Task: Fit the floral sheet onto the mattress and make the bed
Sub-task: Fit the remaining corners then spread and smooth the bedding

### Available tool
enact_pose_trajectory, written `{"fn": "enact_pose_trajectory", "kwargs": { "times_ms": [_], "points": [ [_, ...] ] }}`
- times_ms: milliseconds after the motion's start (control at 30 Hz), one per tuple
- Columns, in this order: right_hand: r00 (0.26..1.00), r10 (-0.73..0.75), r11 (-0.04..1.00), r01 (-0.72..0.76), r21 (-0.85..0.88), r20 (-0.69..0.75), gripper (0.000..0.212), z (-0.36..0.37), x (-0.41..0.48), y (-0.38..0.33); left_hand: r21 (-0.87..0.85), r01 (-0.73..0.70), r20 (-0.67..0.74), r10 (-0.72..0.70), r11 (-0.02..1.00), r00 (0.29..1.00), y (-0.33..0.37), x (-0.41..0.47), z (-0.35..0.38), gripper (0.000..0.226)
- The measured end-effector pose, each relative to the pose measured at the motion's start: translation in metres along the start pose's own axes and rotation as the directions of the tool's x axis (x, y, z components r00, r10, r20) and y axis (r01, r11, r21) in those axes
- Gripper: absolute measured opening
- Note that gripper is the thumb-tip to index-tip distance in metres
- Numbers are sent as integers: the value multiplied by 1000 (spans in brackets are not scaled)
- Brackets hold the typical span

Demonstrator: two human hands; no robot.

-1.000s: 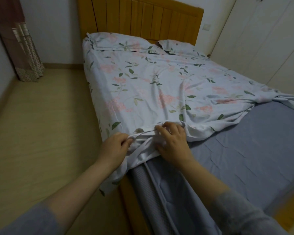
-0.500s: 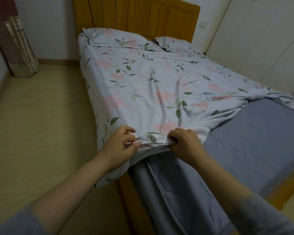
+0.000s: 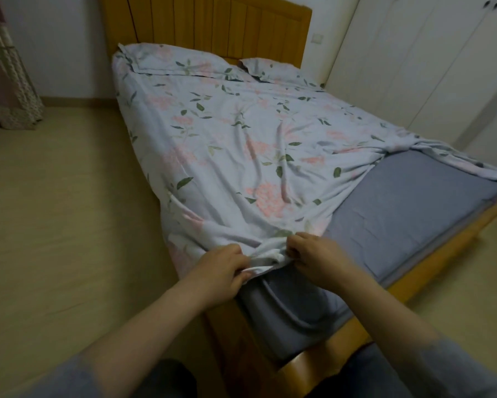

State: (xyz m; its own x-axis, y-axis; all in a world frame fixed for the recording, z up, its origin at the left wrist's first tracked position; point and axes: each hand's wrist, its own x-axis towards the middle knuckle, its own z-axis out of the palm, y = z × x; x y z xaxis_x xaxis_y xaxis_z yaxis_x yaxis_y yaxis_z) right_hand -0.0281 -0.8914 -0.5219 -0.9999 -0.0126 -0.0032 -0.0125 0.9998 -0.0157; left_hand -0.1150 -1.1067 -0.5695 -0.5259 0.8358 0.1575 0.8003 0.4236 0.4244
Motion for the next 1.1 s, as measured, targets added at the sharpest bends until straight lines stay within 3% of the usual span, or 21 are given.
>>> {"fn": "enact_pose_trajectory", "kwargs": {
  "times_ms": [167, 300, 367, 500, 633, 900, 1000, 1100],
  "points": [
    [997, 63, 997, -65, 46, 41, 14, 7, -30, -15, 38, 21, -83, -18, 999, 996, 4, -18, 9, 18],
    [996, 89, 991, -90, 98, 22, 22, 2, -46, -16, -25, -69, -130, 65, 997, 989, 3, -27, 17, 27],
    [995, 90, 990, -93, 104, 33, 20, -1, -53, -18, -143, -27, -124, 10, 989, 992, 5, -30, 17, 37],
    [988, 150, 983, -152, 103, 27, 29, -10, -72, -23, -223, 9, -16, -12, 975, 1000, 15, -35, 18, 41],
    [976, 204, 970, -213, 115, 81, 35, -8, -97, -30, -190, -55, 97, 74, 980, 993, 29, -42, 21, 25],
    [974, 207, 964, -220, 147, 96, 25, 1, -107, -40, -156, 10, 162, 16, 988, 987, 39, -57, 28, 5],
    [977, 191, 964, -205, 171, 96, 24, 1, -108, -44, -164, 36, 193, -4, 986, 981, 43, -67, 32, 20],
    [978, 168, 966, -188, 177, 121, 24, 9, -113, -46, -133, 4, 164, 18, 991, 986, 49, -79, 36, 16]
  ]
}}
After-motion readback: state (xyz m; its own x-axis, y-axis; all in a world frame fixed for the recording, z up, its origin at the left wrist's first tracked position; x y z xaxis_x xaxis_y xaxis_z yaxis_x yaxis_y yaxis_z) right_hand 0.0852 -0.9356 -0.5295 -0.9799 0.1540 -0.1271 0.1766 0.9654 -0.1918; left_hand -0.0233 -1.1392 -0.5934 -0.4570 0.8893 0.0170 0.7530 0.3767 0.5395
